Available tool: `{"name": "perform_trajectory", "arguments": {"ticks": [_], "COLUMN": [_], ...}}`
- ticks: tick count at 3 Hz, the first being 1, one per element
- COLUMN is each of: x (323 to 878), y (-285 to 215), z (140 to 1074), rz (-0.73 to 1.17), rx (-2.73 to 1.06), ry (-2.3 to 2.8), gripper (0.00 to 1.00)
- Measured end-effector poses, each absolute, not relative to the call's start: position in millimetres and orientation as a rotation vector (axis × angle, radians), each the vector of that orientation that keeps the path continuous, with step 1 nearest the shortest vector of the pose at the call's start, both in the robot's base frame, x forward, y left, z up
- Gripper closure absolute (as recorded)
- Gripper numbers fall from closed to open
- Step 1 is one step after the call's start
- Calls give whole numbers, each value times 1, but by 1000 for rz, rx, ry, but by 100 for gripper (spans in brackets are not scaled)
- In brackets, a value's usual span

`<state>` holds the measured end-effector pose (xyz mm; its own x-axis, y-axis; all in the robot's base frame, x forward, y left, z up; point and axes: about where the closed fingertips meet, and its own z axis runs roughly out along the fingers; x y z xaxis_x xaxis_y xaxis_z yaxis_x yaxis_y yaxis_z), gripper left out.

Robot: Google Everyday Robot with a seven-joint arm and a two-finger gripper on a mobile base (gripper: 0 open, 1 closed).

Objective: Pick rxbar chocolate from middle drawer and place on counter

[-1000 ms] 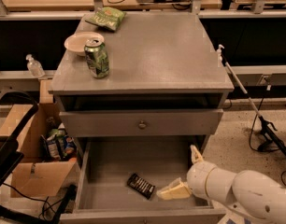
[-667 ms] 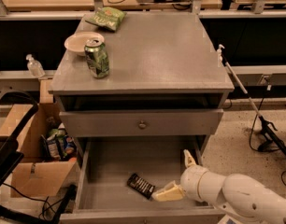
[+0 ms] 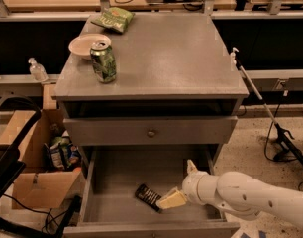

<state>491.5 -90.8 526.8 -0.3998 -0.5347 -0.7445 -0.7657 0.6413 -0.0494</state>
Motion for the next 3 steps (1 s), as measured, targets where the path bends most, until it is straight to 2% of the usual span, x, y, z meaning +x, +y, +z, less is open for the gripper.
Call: {"name": "perform_trajectory", "arguments": {"ticks": [1,3], "x": [510,502], "y": [-75,-67], "z": [517,508], "rz": [366,343], "rx": [-1072,-1095], "ry": [2156,2172], "gripper": [0,0]}}
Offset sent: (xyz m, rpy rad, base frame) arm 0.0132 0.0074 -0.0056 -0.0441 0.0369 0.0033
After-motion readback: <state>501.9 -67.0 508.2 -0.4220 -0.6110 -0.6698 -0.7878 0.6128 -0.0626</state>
